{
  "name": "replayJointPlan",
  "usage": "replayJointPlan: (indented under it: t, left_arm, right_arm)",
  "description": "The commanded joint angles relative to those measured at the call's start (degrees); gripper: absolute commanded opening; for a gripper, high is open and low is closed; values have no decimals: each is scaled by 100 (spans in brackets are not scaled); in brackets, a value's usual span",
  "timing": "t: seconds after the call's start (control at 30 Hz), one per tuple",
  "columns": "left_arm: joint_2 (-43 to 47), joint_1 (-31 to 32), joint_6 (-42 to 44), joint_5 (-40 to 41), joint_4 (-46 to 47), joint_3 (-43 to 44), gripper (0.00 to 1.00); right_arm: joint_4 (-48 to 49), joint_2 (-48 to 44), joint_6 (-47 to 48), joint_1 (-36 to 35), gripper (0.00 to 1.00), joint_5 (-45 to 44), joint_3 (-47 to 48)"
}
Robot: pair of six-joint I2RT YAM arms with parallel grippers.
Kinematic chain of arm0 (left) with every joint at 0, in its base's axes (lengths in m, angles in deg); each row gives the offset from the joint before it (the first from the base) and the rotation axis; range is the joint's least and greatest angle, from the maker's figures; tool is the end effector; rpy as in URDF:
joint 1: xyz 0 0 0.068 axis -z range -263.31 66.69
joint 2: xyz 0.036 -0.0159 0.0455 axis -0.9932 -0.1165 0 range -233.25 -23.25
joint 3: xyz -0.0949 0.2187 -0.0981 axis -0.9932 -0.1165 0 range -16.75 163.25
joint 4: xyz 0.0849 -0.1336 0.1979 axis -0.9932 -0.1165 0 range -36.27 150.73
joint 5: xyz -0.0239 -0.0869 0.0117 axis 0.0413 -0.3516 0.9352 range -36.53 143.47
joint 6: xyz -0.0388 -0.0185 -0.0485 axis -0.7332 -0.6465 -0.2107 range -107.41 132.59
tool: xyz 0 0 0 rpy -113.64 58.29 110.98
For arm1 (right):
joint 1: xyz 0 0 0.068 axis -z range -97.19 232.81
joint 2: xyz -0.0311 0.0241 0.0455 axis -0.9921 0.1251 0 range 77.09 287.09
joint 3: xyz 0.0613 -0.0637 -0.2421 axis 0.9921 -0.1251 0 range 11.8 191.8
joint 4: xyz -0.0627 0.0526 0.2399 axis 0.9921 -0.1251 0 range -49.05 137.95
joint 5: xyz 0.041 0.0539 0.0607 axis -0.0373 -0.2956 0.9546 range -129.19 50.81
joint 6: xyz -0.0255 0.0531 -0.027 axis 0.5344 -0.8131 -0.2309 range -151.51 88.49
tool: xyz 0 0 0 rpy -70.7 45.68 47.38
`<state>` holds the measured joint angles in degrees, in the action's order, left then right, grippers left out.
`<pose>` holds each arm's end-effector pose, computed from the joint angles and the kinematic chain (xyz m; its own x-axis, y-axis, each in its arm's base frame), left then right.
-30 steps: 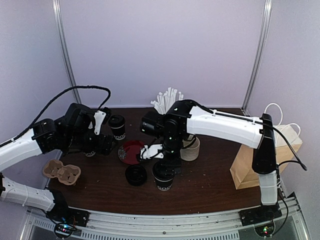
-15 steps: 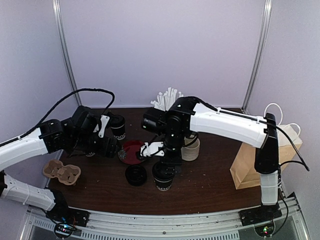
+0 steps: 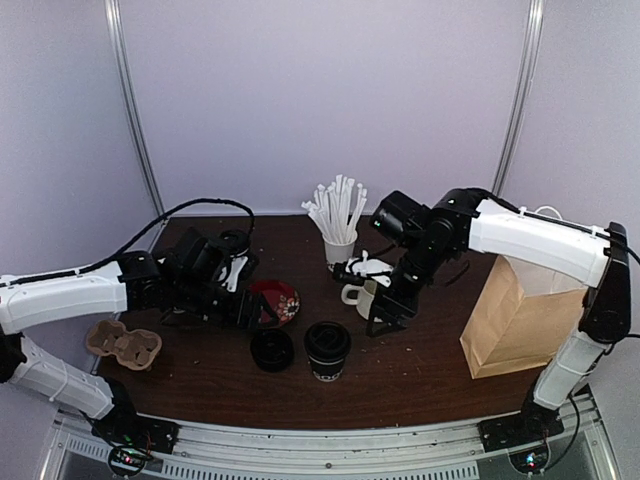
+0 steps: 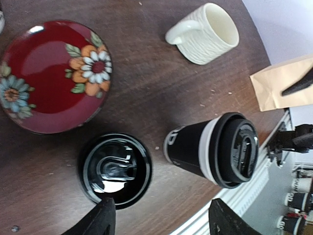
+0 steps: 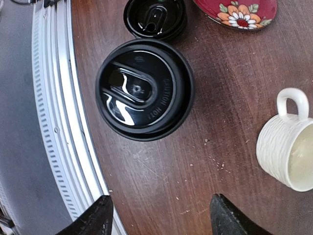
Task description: Pack the takeout coffee
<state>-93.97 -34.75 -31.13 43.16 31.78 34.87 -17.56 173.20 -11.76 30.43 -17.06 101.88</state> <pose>0.1678 -0.2037 0.2353 -0.9203 0.0149 -0.3910 0.2500 0.7912 -0.5582 0.1841 0.2700 0.2806 -0.2724 -0.8663 -0.4187 -0.9547 0.1894 0.2294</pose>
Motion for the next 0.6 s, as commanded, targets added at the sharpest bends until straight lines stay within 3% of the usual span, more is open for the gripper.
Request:
replayJointPlan:
  t: [0.0,0.27,0.57]
  left_arm:
    - [-294,113,-467,-770,949,-51,67]
    - [-939,329,-618,-990,1349,120,62]
    - [-1127,339,-786,-1226,1741,57,55]
  right_arm:
    - [1279,-338,-931,590,68,1681,-953]
    - [1635,282,-1343,806,64,2458,-1122]
    - [1668,775,-1565,817,52,2775,-828]
